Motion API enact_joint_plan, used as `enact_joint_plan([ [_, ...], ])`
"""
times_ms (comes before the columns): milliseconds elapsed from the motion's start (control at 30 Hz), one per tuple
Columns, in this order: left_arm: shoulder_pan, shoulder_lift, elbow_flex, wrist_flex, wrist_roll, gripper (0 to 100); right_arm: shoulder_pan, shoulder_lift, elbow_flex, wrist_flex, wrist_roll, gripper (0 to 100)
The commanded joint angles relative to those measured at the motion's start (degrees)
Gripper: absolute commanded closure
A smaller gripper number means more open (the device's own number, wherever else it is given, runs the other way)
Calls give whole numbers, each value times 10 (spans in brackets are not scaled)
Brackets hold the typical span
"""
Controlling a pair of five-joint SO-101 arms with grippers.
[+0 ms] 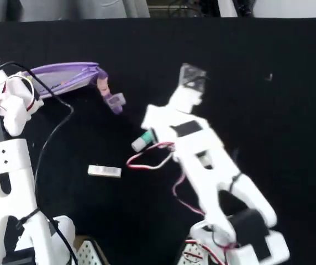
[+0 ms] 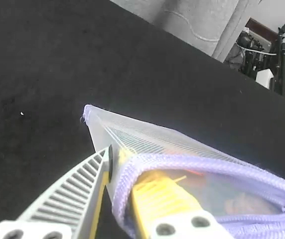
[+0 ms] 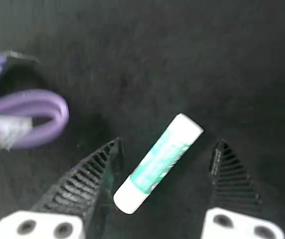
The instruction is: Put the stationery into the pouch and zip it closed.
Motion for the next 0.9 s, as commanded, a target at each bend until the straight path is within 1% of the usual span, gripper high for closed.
enact_joint_plan([
  [0, -7, -15, -8, -20, -4, 972, -14, 36, -7, -43, -5, 727],
  [267, -4, -14, -7, -20, -4, 972, -18, 51, -11, -47, -5, 727],
  [433, -4, -14, -7, -20, -3, 972, -39, 52, -11, -47, -5, 727],
  [533, -3, -14, -7, -20, -2, 972, -40, 55, -11, -47, -5, 727],
  [733, -3, -14, -7, -20, -2, 972, -39, 120, -51, -42, -2, 727],
  [867, -3, -14, -7, -19, -1, 972, -37, 162, -106, 11, -3, 727],
])
